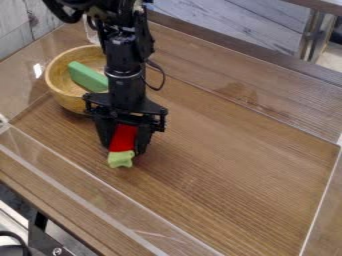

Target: Move the red fruit to the left

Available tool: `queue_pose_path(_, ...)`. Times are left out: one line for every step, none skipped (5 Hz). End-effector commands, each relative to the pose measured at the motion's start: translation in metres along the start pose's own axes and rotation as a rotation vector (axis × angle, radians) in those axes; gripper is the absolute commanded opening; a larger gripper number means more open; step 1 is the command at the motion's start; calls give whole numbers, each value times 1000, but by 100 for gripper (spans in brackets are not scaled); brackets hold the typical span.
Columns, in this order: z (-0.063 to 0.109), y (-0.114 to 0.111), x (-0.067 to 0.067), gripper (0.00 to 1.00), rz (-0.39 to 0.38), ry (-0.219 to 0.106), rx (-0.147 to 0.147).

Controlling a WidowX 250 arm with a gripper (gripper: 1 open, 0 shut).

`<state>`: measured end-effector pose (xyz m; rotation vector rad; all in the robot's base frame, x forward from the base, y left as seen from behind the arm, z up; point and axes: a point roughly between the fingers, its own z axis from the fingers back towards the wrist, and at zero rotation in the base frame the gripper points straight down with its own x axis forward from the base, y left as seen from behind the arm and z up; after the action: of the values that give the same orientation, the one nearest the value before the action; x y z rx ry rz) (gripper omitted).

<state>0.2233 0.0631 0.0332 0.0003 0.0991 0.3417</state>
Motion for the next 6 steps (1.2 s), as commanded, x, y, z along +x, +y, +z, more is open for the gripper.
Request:
queue_pose_path(34,0,11,0,16,-95,-12)
queue_pose_path(57,10,17,0,69,-130,-31)
queue_pose_path(77,27,30,0,160,-155,-61)
queue_pose_path(82,50,44,0,236,-165,-74)
queue_pose_path(81,70,52,0,299,-165,-84)
queue_pose_path(75,82,58,0,323,-158,-91)
